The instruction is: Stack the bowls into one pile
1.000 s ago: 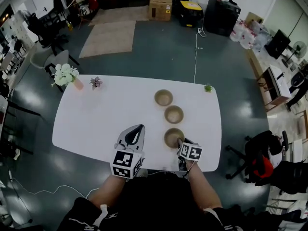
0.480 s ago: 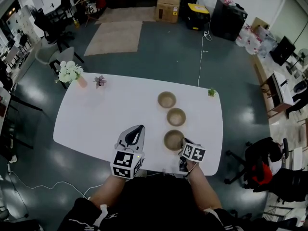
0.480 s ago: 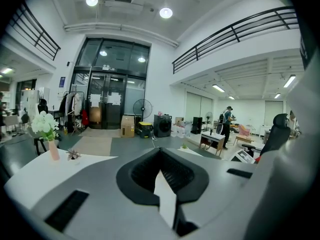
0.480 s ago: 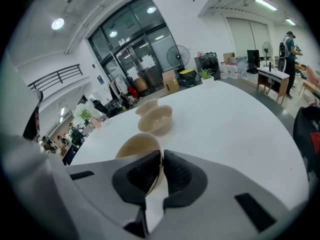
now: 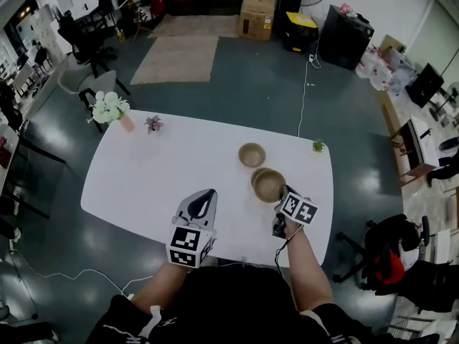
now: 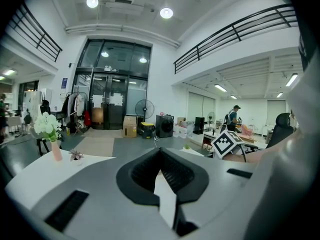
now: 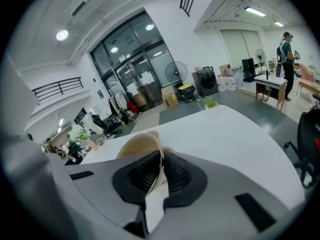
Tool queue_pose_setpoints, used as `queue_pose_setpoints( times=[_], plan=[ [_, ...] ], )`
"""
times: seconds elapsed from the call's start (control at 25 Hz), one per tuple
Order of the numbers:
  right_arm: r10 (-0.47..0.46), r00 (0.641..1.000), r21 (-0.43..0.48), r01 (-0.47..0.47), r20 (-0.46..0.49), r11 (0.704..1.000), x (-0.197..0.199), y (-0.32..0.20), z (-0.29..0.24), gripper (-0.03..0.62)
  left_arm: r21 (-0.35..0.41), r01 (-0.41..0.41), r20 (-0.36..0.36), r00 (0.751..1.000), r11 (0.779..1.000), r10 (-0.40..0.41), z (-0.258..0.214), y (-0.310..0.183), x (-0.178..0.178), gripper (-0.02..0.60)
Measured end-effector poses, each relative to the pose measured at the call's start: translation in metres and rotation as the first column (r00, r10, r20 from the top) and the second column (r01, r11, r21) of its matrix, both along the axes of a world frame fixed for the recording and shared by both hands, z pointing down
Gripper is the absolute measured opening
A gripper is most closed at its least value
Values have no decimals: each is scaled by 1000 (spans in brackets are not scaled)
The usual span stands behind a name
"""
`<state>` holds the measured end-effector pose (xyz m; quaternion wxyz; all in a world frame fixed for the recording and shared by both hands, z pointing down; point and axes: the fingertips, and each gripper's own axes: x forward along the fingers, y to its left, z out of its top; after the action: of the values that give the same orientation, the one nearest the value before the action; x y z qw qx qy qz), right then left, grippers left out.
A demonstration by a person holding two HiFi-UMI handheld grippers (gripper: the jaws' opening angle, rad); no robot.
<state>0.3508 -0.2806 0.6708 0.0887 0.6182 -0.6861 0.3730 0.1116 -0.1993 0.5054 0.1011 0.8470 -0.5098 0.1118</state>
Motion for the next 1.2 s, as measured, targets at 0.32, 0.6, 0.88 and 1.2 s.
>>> queue_pose_setpoints(
  times=[0.32, 0.6, 0.88, 1.2],
  plan=[
    [61, 998, -75, -59, 23, 995, 3, -39, 28, 38, -2, 38, 21, 999, 999, -38, 2, -2, -14, 12],
    [46, 998, -125, -51, -43, 991, 2, -42, 50, 43, -14, 68, 31, 997, 998, -68, 3, 2, -21, 12],
    [26, 999, -99, -31, -48, 995, 0, -43, 49, 88, -10, 68, 34, 997, 998, -68, 1, 1, -18, 12],
    [5, 995, 186, 14, -102, 982, 7, -48, -41, 82, 12, 41, 12, 999, 999, -41, -7, -5, -3, 12]
  ],
)
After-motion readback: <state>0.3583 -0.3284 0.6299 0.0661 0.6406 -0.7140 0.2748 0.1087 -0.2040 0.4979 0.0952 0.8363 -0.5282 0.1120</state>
